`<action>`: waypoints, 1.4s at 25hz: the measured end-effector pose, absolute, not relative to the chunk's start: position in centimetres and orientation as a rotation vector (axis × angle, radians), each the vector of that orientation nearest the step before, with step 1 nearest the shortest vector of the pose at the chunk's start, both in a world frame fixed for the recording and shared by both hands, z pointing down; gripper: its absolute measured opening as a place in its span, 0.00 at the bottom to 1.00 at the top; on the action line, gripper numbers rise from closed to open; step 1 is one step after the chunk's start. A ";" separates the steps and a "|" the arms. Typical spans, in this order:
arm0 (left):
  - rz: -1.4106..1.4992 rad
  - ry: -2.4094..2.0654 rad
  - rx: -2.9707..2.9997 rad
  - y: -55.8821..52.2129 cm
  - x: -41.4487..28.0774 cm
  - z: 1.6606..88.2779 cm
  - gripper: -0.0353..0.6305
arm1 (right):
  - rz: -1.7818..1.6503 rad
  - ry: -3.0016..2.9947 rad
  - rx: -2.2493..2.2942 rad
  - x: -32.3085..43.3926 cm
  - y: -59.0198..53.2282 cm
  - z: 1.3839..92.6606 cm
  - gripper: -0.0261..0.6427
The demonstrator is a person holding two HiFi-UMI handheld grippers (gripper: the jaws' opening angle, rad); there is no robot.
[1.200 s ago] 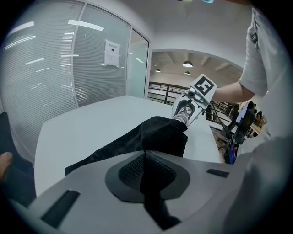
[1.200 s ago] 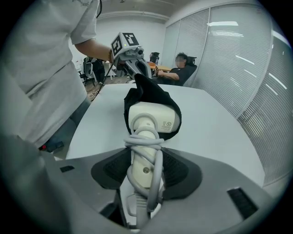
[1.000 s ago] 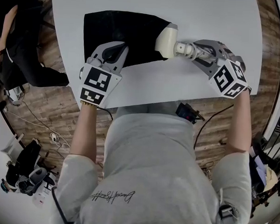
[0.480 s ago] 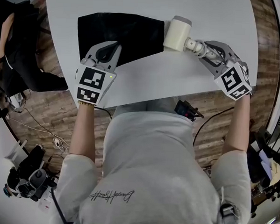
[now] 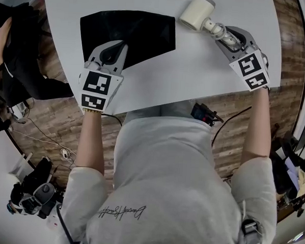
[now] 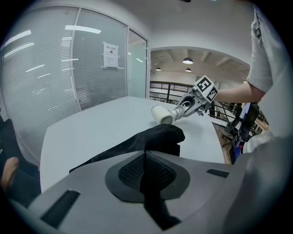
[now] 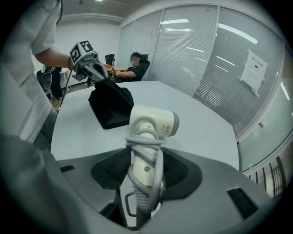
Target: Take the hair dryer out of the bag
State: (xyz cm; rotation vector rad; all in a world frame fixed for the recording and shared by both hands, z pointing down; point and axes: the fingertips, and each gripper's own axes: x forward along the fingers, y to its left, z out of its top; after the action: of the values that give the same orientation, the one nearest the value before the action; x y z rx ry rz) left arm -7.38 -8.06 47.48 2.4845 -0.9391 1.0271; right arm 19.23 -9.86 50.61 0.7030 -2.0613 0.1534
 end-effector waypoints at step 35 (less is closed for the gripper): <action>0.975 -0.935 2.464 -8.4 -6.7 47.9 0.08 | 0.250 -2.001 0.891 14.5 -14.2 55.6 0.38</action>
State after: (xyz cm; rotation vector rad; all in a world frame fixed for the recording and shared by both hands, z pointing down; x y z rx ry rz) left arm -6.66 -8.41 47.91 2.4638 -0.9348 0.9747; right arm 14.55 -14.25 55.64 0.8909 -2.0012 0.2498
